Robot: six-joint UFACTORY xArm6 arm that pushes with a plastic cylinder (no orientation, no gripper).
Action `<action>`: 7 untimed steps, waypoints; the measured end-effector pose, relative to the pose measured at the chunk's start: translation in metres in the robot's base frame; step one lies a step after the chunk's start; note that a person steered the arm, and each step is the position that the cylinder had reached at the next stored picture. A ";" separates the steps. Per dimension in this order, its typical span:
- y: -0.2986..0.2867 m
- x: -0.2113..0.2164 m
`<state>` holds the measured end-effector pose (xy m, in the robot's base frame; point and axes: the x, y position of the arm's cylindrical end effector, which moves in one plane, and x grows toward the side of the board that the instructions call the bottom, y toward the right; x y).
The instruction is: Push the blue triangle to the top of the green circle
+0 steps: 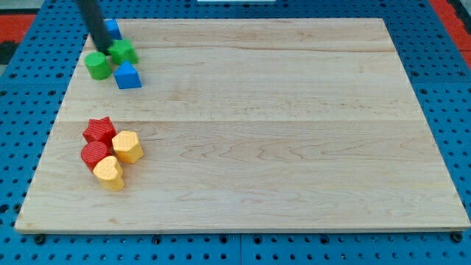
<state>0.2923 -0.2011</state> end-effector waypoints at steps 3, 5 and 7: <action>0.132 0.040; 0.001 -0.010; -0.090 0.027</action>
<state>0.3190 -0.2914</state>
